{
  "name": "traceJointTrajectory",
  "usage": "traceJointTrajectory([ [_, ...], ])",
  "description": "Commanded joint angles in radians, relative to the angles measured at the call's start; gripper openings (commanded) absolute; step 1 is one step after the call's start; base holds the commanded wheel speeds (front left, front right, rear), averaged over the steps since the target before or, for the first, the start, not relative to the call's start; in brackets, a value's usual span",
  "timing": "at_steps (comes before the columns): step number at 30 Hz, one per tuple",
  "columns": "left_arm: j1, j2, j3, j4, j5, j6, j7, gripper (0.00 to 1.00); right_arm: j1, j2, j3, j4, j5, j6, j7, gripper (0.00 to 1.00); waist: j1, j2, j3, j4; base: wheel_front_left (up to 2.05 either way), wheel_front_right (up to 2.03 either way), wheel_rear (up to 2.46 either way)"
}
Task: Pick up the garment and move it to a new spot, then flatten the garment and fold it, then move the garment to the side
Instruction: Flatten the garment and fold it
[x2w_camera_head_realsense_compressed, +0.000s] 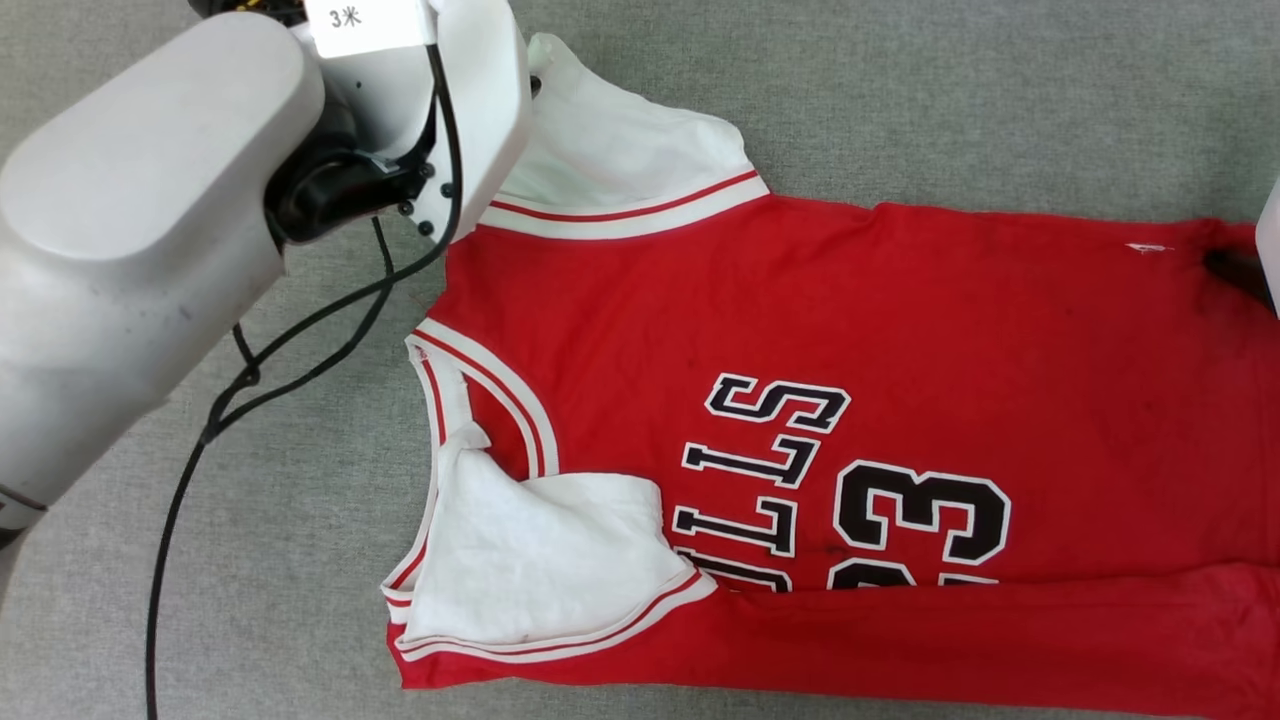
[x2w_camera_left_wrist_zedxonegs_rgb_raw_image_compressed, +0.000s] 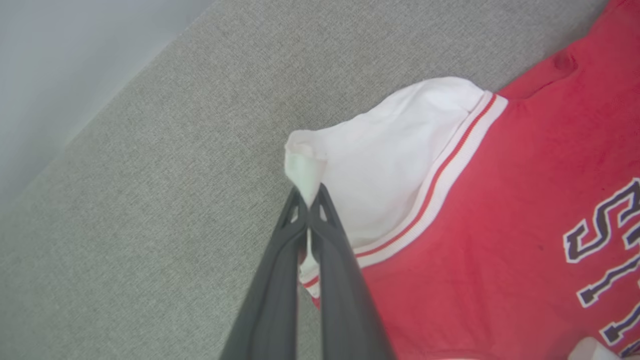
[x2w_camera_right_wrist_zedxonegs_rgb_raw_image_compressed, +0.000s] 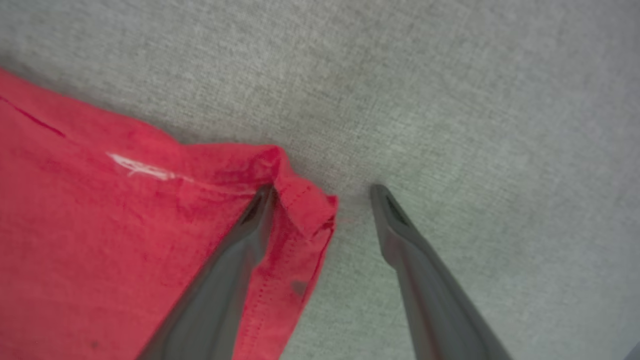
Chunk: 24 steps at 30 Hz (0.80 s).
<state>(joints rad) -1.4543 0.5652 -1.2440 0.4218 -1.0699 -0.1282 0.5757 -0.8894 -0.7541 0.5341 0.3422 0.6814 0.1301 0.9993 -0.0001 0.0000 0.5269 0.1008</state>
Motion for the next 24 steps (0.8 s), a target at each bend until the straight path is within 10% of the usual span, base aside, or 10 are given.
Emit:
traceJointTrajectory([
  [1,-0.015,0.012,-0.004,-0.006,-0.003,-0.001,-0.008,0.00,0.062,0.037,0.053,0.025,0.018,0.002,-0.007,1.00,0.0001,0.0000,0.003,0.001,0.00,0.00,0.00],
  [2,-0.014,0.015,-0.007,-0.008,-0.004,-0.001,-0.009,0.00,0.066,0.041,0.063,0.029,0.026,0.002,-0.015,0.31,0.0001,0.0000,0.002,-0.002,0.00,0.00,0.00],
  [3,-0.011,0.017,-0.009,-0.010,-0.006,-0.001,-0.010,0.00,0.065,0.044,0.063,0.032,0.031,0.002,-0.032,0.00,0.0001,0.0000,-0.001,-0.005,0.00,0.00,0.00],
  [24,0.314,0.183,-0.035,-0.201,-0.012,0.000,-0.110,0.00,0.286,-0.056,0.062,-0.025,0.130,0.000,-0.420,0.00,0.0001,0.0000,-0.309,-0.021,0.00,0.00,0.00],
])
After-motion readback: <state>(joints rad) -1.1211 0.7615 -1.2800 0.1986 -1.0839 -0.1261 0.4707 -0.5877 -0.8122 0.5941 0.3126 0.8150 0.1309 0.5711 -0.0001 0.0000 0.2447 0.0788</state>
